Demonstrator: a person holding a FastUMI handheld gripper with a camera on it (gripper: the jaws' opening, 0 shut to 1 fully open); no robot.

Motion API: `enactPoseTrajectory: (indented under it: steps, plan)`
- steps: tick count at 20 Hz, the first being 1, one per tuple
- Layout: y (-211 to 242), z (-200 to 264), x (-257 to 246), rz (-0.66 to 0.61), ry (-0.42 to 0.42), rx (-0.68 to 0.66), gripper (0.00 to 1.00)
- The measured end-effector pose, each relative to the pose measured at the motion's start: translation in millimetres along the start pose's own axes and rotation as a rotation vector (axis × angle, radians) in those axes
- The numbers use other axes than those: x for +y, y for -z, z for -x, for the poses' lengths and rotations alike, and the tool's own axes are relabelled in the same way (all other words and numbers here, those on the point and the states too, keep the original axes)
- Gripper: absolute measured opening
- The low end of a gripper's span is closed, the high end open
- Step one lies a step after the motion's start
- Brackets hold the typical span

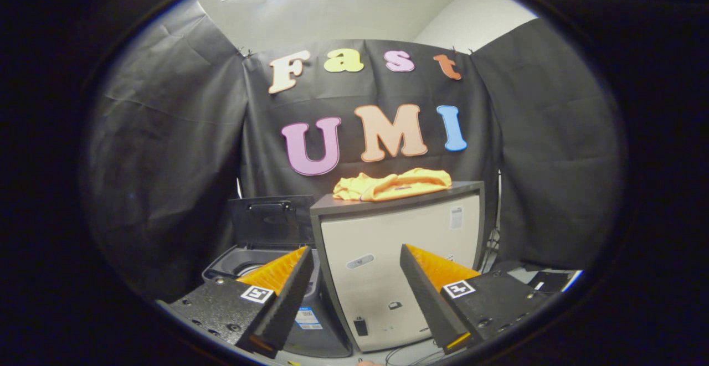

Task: Put the clothes into the washing machine and then close the washing machine lid.

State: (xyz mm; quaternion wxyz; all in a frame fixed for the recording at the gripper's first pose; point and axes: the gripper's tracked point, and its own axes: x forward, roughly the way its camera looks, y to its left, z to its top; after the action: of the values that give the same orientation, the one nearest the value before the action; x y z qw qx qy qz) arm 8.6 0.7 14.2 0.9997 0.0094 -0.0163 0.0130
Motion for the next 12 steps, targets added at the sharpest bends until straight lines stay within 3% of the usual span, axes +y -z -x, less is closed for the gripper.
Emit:
enactPoseTrajectory:
  steps: [7,12]
  plan:
    - [-32,-26,-5,0.003,-0.018,-0.009,0.95]
    - [-66,-65,2,0.017,-0.074,0.013,0.96]
